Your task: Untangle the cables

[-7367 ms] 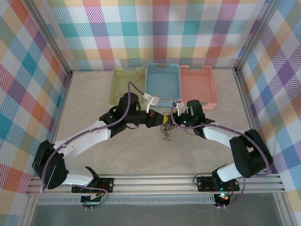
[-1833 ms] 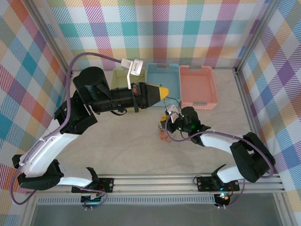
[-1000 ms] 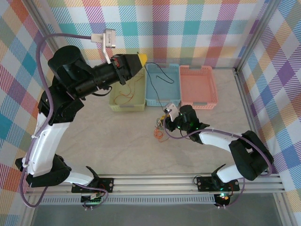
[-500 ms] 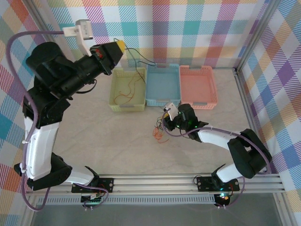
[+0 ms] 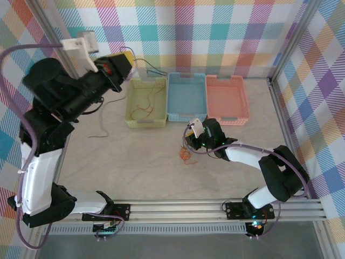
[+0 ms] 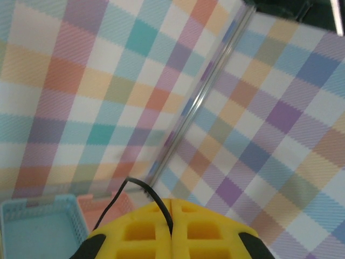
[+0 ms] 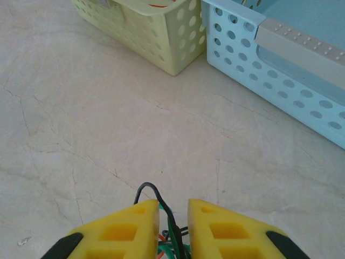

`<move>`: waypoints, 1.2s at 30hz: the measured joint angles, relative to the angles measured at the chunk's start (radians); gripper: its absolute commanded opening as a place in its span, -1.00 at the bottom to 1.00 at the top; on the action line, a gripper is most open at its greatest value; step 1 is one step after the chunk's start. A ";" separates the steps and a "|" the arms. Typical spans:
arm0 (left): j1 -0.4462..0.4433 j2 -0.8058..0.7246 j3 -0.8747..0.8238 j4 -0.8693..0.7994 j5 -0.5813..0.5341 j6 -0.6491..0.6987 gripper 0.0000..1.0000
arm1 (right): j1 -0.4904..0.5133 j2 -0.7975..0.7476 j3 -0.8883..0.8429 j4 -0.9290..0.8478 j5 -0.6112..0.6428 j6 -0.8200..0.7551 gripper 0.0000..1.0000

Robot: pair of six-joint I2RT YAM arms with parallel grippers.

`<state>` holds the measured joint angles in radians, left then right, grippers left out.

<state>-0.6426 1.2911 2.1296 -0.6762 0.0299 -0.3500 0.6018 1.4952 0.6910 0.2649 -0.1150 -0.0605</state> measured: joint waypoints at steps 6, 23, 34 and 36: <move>0.000 -0.074 -0.355 0.070 0.079 -0.028 -1.00 | 0.000 0.000 0.000 0.003 0.000 0.003 -0.35; 0.002 -0.130 -0.972 0.287 0.126 -0.060 -1.00 | 0.000 -0.217 -0.201 0.233 -0.084 -0.001 0.10; 0.004 -0.102 -1.061 0.342 0.080 -0.053 -1.00 | 0.000 -0.280 -0.311 0.451 -0.236 -0.009 0.33; 0.004 -0.102 -1.078 0.348 0.080 -0.053 -1.00 | 0.000 -0.280 -0.312 0.467 -0.248 -0.009 0.35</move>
<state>-0.6388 1.1893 1.0519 -0.3286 0.1101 -0.4034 0.6022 1.2156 0.3786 0.7315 -0.3630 -0.0692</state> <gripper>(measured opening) 0.058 0.667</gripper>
